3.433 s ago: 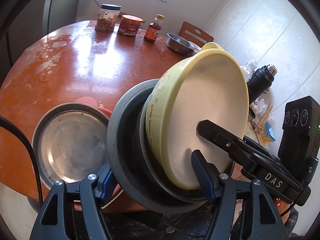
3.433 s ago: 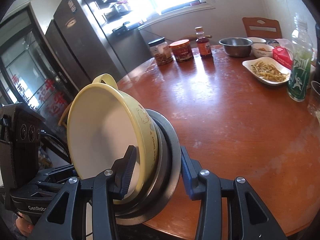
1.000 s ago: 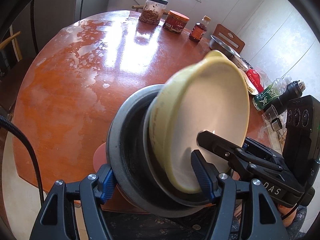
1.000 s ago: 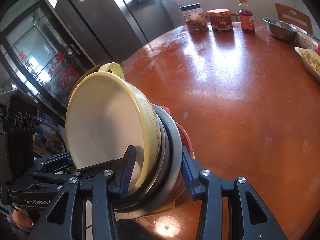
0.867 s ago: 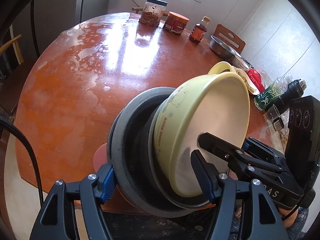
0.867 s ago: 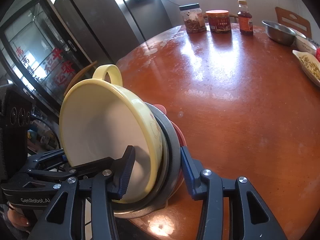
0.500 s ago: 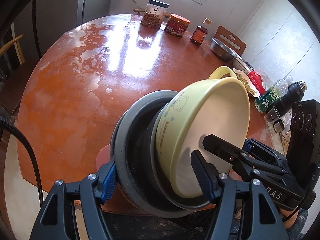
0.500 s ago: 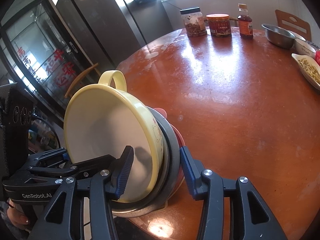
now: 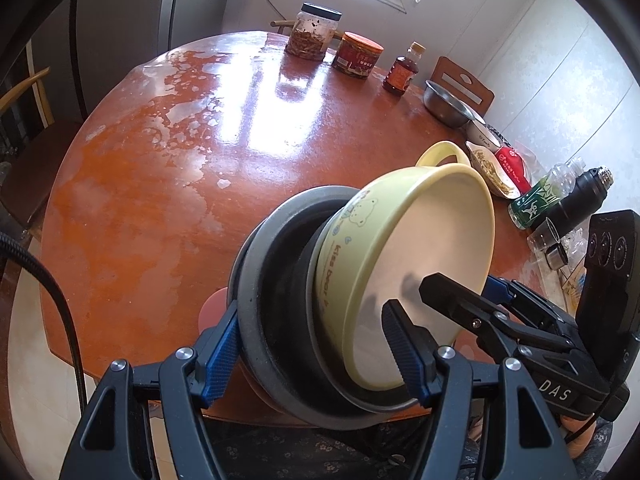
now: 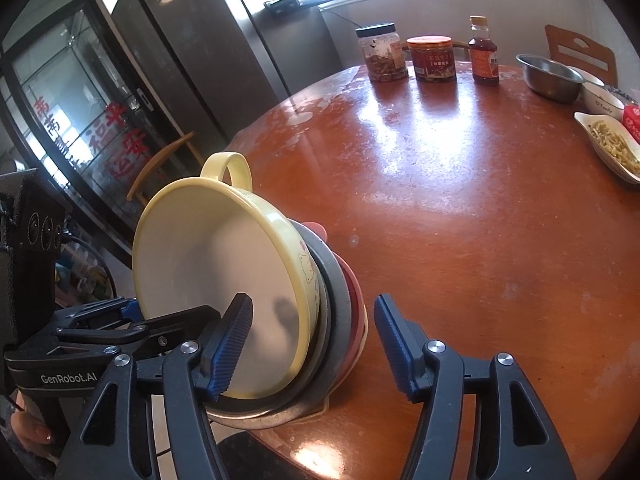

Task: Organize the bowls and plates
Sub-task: 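Carry the nested basin with both grippers toward the pink plate stack, then lower the basin onto the steel pan atop the plates with both grippers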

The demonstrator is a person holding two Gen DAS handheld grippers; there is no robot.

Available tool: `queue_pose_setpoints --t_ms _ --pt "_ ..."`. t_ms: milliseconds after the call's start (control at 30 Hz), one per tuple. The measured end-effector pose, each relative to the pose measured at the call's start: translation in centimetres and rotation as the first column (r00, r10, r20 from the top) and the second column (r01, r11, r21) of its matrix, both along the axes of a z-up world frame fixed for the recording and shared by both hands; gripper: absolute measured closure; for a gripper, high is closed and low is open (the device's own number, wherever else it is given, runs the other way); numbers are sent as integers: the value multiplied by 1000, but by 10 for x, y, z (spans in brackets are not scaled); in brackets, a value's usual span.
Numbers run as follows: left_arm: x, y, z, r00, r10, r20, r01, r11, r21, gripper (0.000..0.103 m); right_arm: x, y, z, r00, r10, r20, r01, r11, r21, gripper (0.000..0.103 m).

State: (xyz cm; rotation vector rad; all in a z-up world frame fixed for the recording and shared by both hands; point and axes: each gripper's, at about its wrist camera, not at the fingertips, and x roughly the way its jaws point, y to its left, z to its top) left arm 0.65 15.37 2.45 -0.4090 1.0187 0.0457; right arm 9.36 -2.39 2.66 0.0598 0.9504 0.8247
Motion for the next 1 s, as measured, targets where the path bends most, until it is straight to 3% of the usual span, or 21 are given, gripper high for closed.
queue_pose_setpoints --t_ms 1000 --pt "-41 4 34 995 71 73 -76 994 73 34 -34 -26 30 994 -13 109 10 999 33 37"
